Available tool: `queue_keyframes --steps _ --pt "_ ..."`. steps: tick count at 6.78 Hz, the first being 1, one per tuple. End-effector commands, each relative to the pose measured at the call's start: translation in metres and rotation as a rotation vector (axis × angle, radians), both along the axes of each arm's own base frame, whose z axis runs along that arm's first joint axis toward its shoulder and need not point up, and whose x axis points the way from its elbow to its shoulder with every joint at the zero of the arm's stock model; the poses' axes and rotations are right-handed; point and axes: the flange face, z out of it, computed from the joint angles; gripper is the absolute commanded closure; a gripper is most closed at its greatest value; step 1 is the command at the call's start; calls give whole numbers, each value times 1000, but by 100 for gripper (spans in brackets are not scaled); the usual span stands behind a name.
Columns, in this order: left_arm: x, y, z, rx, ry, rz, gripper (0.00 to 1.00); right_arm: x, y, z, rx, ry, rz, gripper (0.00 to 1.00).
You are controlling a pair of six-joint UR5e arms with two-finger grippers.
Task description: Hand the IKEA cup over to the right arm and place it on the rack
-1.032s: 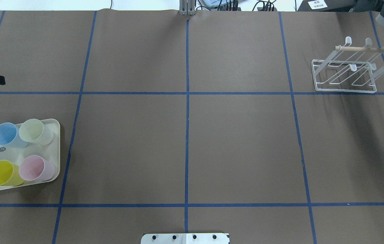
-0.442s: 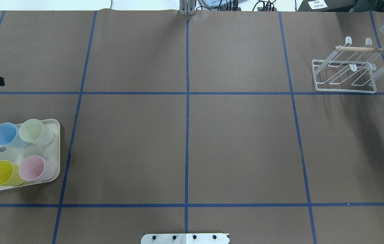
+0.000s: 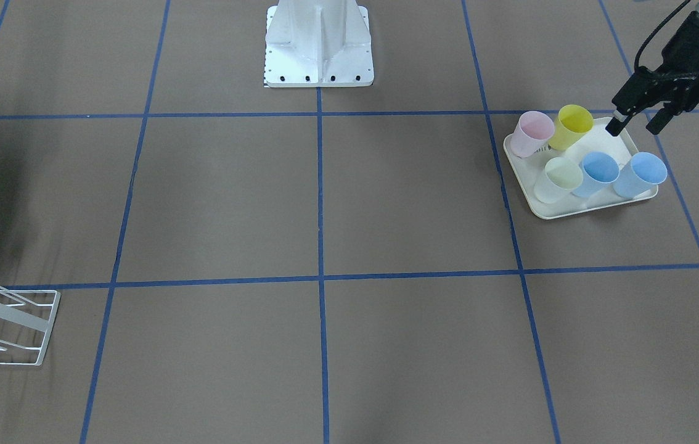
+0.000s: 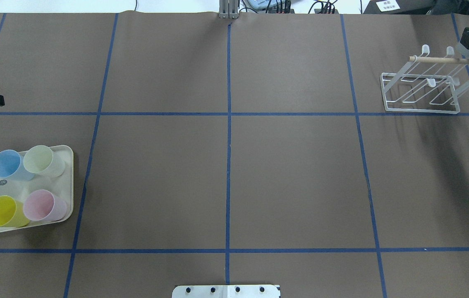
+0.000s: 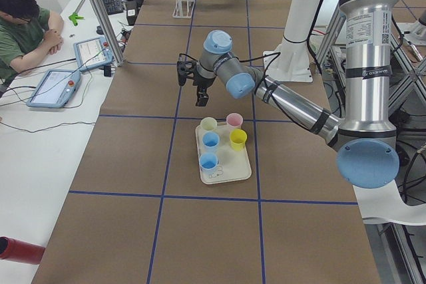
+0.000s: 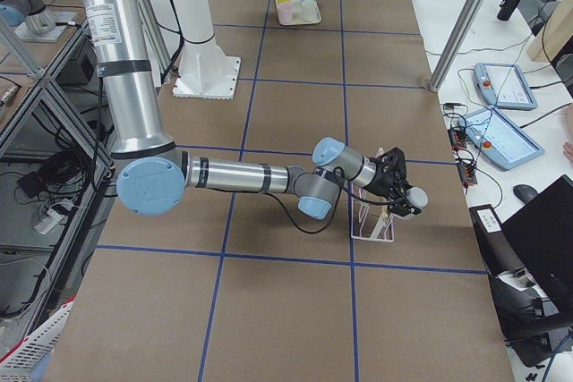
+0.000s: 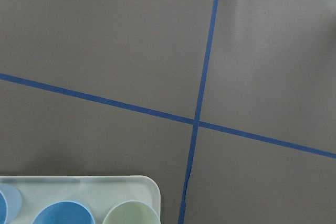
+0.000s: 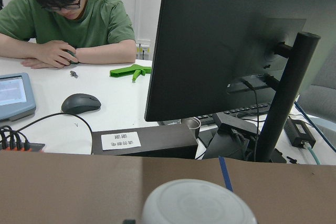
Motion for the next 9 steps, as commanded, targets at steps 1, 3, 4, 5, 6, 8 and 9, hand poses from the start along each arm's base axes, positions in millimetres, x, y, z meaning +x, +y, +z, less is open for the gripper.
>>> queue_keyframes --steps 1,3,4,5,6,8,9 --pt "-2 4 -2 2 1 0 0 -3 1 -2 9 19 -16 1" --pt "-3 5 -3 4 3 -1 0 -1 0 -10 33 40 -29 0" --pt "-2 4 -2 4 2 0 0 -1 1 -18 67 21 -32 0" --pt "-3 5 -1 1 0 -1 0 14 -2 -36 96 -27 -47 0" --pt "-4 7 4 -10 -5 -2 0 38 -2 -57 117 -85 -52 0" --pt "-18 35 47 5 -93 78 0 54 9 -131 108 -342 -55 0" --pt "-27 56 80 -10 -146 131 0 57 27 -180 74 -411 -43 0"
